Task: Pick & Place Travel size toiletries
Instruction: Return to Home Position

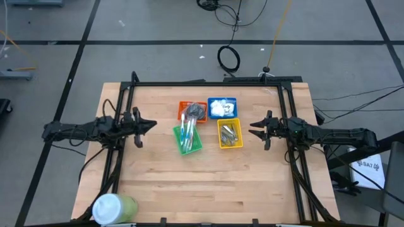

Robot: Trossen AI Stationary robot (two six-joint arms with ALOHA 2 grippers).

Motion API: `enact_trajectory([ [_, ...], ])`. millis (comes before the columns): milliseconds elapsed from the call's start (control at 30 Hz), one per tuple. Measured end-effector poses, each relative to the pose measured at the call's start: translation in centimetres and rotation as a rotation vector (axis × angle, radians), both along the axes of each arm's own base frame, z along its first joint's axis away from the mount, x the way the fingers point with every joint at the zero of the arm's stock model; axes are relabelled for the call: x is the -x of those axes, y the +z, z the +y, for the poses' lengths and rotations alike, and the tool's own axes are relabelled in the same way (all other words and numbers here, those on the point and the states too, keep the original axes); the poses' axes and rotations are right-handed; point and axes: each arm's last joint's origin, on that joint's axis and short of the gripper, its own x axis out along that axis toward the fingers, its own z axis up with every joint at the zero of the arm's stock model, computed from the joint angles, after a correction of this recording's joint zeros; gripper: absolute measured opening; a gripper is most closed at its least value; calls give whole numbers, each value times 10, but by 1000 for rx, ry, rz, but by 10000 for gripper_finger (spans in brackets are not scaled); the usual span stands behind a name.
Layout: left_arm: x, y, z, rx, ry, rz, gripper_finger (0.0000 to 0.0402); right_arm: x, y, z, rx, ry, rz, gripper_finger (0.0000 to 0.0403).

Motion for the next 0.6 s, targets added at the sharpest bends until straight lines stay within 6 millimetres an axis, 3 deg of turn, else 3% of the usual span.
enact_trajectory([
  [267, 4, -30, 0, 38, 5, -21, 1, 0, 0, 0, 0, 0, 0, 130],
  [600, 5, -35, -1, -3, -28, 30, 2, 0, 0, 0, 0, 0, 0, 130],
])
